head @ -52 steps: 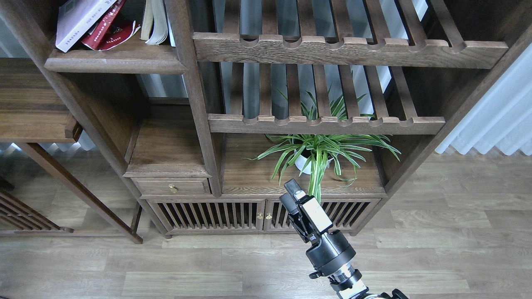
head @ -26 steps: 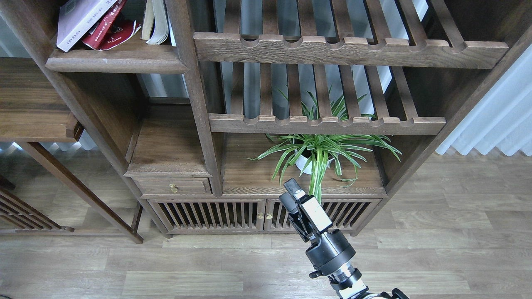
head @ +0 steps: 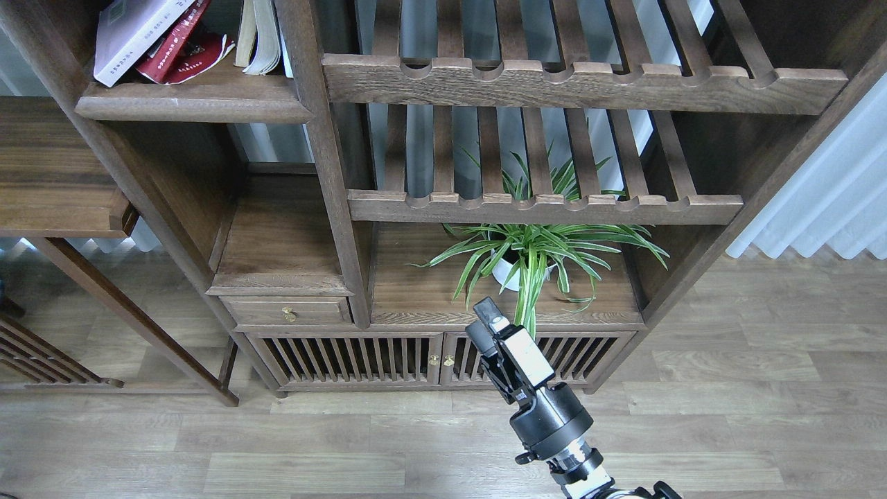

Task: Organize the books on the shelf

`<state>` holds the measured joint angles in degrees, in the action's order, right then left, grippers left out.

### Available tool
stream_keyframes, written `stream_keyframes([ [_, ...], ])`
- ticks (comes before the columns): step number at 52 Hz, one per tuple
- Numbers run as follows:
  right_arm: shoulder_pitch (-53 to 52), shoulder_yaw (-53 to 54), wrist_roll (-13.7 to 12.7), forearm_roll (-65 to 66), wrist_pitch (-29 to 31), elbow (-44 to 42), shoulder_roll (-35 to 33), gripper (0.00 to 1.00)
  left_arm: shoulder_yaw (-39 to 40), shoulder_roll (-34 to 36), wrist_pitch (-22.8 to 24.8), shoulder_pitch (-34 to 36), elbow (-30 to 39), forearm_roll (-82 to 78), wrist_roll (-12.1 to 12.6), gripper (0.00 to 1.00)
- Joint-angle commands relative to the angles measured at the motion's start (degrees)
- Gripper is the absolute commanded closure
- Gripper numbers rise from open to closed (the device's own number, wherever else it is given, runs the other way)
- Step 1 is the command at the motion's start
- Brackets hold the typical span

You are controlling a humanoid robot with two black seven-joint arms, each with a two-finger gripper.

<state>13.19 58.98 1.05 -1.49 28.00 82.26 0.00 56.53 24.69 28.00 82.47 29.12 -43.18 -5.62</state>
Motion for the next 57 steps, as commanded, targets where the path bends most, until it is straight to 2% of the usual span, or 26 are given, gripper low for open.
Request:
stream_keyframes([
  [1,0.00,0.00,0.00,-0.09,0.00,0.00,0.00,0.00,-0.54,-0.96,0.00,-0.03,-1.17,-0.06,-2.46,0.90],
  [11,0.00,0.00,0.00,0.00,0.00,0.09,0.00,0.00,-1.42,-2.01,0.00,-0.30,-2.22,-0.06,-6.15,0.90],
  [18,0.00,0.00,0.00,0.00,0.00,0.18,0.00,0.00,-1.42,-2.37,0.00,-0.74,-2.22,-0.06,-6.86,0.85],
  [24,0.08,0.00,0.00,0.00,0.00,0.09,0.00,0.00,-1.42,-2.81,0.00,-1.53,-2.22,-0.15,-8.35,0.86],
  [32,0.08,0.00,0.09,-0.09,0.00,0.18,0.00,0.00,-0.98,-3.51,0.00,-2.32,-2.22,-0.15,-8.79,0.84],
  [37,0.08,0.08,0.09,-0.09,0.00,0.09,0.00,0.00,-0.90,-3.51,0.00,-2.41,-2.22,-0.15,-8.70,0.75],
  [43,0.08,0.17,0.09,0.00,0.00,0.18,0.00,0.00,-0.98,-3.51,0.00,-2.76,-2.05,-0.15,-8.61,0.53],
  [51,0.08,0.17,0.09,0.00,0.00,0.09,0.00,0.00,-0.90,-3.51,0.00,-2.93,-1.87,-0.06,-8.61,0.43],
  [57,0.08,0.17,0.09,0.00,0.00,0.09,0.00,0.00,-0.72,-3.51,0.00,-2.93,-1.70,-0.06,-8.53,0.39],
])
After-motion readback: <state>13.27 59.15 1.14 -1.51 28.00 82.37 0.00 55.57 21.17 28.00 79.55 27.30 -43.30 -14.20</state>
